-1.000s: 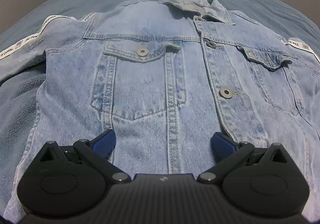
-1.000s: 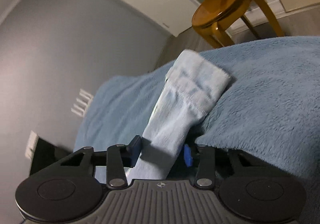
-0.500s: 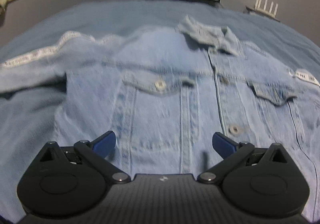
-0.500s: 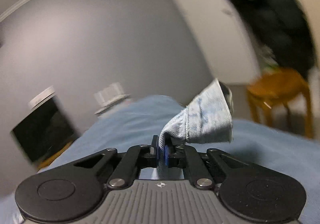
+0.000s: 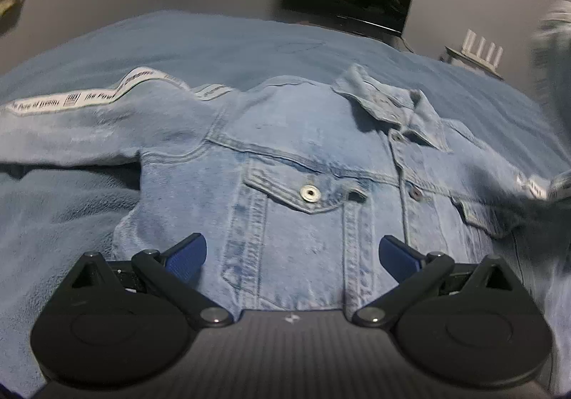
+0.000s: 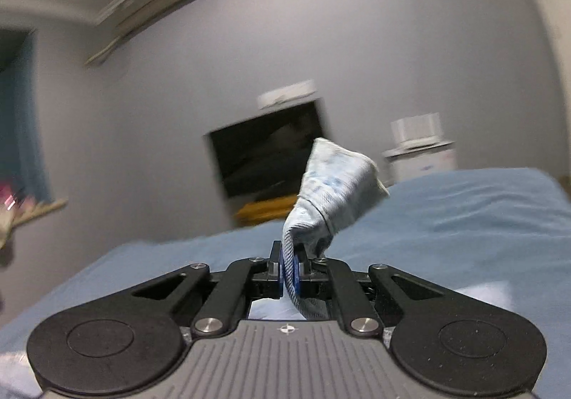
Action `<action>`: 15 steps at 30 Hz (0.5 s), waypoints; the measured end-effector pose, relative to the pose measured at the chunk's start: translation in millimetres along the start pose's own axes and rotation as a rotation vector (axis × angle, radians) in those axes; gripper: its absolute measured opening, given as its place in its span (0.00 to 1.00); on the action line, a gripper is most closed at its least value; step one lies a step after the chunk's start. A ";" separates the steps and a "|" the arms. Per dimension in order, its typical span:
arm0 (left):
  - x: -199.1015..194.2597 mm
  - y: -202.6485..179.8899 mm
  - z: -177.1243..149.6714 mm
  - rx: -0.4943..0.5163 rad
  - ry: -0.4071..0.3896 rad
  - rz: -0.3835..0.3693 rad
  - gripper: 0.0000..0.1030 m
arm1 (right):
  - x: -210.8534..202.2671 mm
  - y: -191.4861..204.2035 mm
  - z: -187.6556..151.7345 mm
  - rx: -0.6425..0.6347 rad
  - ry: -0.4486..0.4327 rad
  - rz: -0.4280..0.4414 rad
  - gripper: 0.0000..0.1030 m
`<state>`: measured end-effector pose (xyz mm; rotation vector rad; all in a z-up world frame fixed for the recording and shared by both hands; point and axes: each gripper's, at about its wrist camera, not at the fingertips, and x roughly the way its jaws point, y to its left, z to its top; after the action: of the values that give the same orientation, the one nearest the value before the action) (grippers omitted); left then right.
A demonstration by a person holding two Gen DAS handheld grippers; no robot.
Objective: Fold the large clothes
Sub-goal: 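Lift the sleeve with the right tool and lay it across the jacket front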
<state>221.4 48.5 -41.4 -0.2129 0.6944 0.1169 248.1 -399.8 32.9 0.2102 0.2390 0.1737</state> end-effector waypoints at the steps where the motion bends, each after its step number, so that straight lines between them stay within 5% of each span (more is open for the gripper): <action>1: 0.5 3.6 1.2 -0.013 -0.001 0.001 1.00 | 10.2 14.2 -8.0 -0.022 0.031 0.028 0.06; 4: 2.5 14.3 4.1 -0.049 -0.006 0.003 1.00 | 41.1 62.7 -35.6 -0.079 0.140 0.090 0.06; 10: 9.2 28.2 5.5 -0.120 0.028 -0.021 1.00 | 84.9 99.1 -84.7 -0.051 0.387 0.143 0.10; 15: 7.6 28.2 6.1 -0.126 0.024 -0.033 1.00 | 48.9 164.4 -104.7 -0.071 0.389 0.137 0.38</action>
<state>226.0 77.6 -46.2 -0.3470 0.7078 0.1269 244.7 -212.6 -40.0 0.1201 0.6051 0.3588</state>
